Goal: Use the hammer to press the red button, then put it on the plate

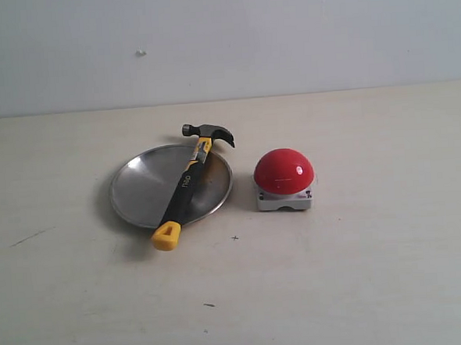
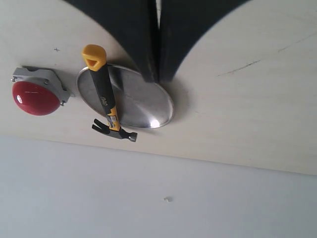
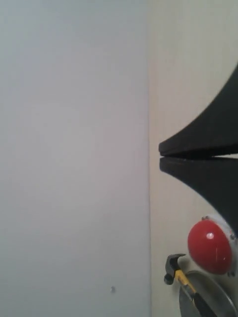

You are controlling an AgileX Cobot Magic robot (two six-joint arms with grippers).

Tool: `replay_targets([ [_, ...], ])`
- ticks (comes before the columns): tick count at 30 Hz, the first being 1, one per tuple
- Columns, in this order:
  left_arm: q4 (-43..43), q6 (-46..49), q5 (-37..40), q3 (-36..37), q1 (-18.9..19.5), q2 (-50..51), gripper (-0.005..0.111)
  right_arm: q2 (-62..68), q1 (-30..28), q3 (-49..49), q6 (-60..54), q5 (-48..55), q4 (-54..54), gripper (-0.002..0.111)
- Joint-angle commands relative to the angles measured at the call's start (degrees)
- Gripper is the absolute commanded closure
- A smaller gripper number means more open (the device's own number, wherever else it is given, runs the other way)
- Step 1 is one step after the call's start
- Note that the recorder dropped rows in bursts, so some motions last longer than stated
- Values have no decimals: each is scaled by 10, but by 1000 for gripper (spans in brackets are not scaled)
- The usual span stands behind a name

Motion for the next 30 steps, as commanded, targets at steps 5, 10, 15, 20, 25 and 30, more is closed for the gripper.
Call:
replay_targets([
  [5,-2,-4,-5,-1,1,-4,107,-38,-3,11,706,120,-710,108],
  [10,-2,-4,-5,-1,1,-4,107,-48,-3,44,695,110,-715,108],
  [15,-2,-4,-5,-1,1,-4,107,-60,-11,56,718,86,-773,108],
  [20,-2,-4,-5,-1,1,-4,107,-62,-65,56,789,86,-826,108],
  [25,-2,-4,-5,-1,1,-4,107,-67,-131,56,789,115,-824,108],
  [30,-2,-4,-3,-1,1,-4,107,-84,-164,56,789,159,-824,108],
])
